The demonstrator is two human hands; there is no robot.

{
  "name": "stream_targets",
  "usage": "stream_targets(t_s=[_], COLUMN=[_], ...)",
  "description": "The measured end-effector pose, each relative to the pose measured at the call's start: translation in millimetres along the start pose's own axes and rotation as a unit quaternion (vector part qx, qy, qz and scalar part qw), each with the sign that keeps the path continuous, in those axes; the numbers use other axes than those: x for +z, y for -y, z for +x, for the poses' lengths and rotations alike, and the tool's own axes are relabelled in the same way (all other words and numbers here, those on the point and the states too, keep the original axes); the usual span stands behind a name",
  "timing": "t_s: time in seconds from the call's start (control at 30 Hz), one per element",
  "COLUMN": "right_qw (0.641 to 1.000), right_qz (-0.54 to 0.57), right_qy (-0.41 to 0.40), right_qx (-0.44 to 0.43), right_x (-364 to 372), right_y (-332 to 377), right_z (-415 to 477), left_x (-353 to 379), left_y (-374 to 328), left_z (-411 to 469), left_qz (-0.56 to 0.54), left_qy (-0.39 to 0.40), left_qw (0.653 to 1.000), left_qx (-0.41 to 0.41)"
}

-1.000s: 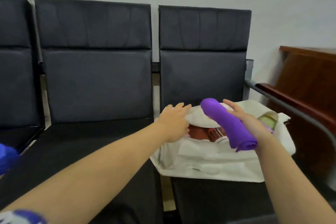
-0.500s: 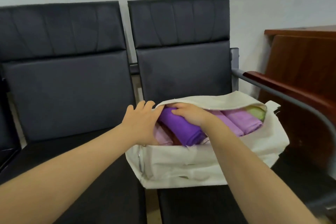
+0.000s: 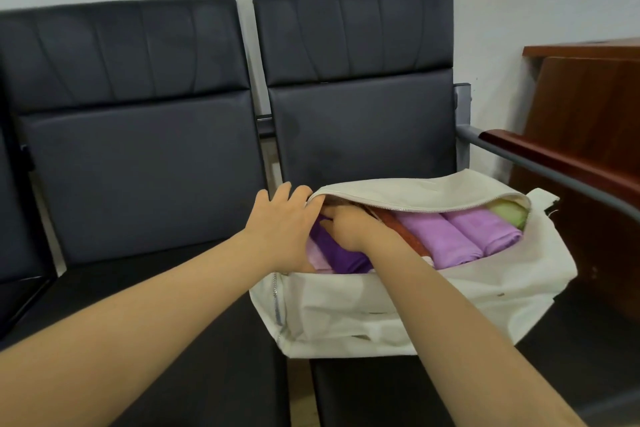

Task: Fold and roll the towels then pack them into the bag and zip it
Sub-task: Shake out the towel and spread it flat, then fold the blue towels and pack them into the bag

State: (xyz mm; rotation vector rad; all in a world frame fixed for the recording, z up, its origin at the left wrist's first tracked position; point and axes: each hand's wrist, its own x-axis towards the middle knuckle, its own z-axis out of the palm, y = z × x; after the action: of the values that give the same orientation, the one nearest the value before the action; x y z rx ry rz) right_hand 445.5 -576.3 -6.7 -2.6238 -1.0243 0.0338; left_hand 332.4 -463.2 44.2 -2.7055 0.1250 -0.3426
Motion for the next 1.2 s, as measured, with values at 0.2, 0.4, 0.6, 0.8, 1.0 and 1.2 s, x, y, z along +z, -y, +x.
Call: stream_targets(t_s=[0.2,0.4,0.6,0.8,1.0,1.2], right_qw=[0.986,0.995,0.984,0.993,0.992,0.983], right_qz=[-0.161,-0.101,-0.129,-0.118,-0.058,0.005], right_qy=[-0.015,0.006,0.125,0.019,0.077,0.117], right_qx=[-0.023,-0.017,0.012,-0.011,-0.083,-0.145], right_x=[-1.8,-14.9,-58.1,-83.9,-42.6,39.4], right_y=[9.1,28.6,74.2,141.1,234.6,340.2], right_z=[-4.1,-27.4,-45.6,-54.0,-35.7,-7.2], left_x=[2.1,2.4,-18.2,-49.1,-29.0,27.4], left_y=[0.2,-3.0,1.7,46.2,114.2,184.0], left_z=[-4.8,-8.3,-20.0,-58.0,-132.8,-229.9], left_qz=[-0.002,-0.041,-0.1,-0.159,-0.132,-0.157], left_qy=[0.014,0.037,0.024,-0.069,-0.041,0.007], left_qw=[1.0,0.998,0.995,0.983,0.98,0.957], left_qx=[-0.006,-0.008,-0.018,-0.068,-0.141,-0.242])
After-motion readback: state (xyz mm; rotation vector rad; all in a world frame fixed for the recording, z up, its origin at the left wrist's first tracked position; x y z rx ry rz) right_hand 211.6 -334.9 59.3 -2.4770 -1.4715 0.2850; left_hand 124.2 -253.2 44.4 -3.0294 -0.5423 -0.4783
